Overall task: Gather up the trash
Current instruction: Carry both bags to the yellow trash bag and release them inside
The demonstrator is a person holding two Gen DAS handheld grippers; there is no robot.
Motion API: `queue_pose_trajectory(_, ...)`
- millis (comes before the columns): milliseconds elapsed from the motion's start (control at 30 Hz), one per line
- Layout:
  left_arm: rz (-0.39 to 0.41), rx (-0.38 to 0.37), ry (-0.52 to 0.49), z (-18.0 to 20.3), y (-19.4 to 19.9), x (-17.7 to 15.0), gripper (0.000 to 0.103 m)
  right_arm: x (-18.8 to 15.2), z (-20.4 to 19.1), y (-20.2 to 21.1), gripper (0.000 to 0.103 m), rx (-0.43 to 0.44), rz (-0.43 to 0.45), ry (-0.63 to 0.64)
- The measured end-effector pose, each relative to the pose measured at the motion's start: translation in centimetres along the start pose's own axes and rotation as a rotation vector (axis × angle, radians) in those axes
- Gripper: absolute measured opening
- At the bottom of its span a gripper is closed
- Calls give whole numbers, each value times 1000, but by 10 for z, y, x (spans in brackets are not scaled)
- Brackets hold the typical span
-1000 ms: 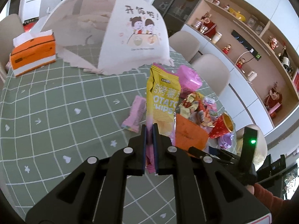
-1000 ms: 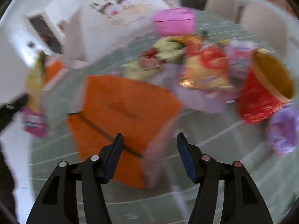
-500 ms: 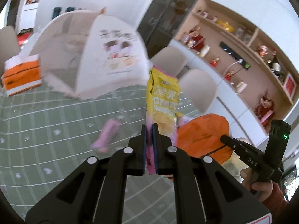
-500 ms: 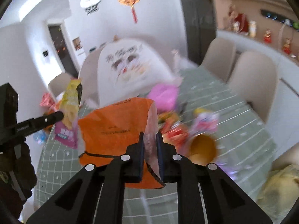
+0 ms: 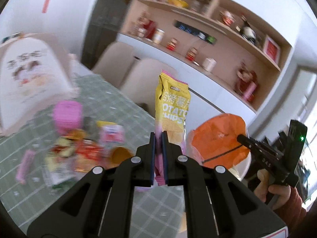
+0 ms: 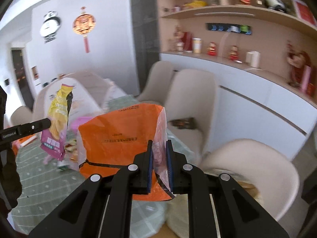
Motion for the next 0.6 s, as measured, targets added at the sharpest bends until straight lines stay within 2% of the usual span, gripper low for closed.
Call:
queue_pose_trajectory(267, -113, -121, -108, 113, -76, -26, 6, -42, 118, 23, 14, -133, -10, -121)
queue_pose_trajectory(433, -164, -171, -110, 150, -112, -45, 6, -63, 165, 33, 14, -206, -18, -150)
queue_pose_trajectory(600, -248, -206, -102, 177, -156, -67, 6, -75, 210, 48, 14, -294, -5, -173)
Point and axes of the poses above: each gripper's, at about its wrist camera, not at the fingertips, and y roughly against the way its jaws point, z to its right, x to its top, the point moved 5 cm from there along -y, roughly the way its jaws point
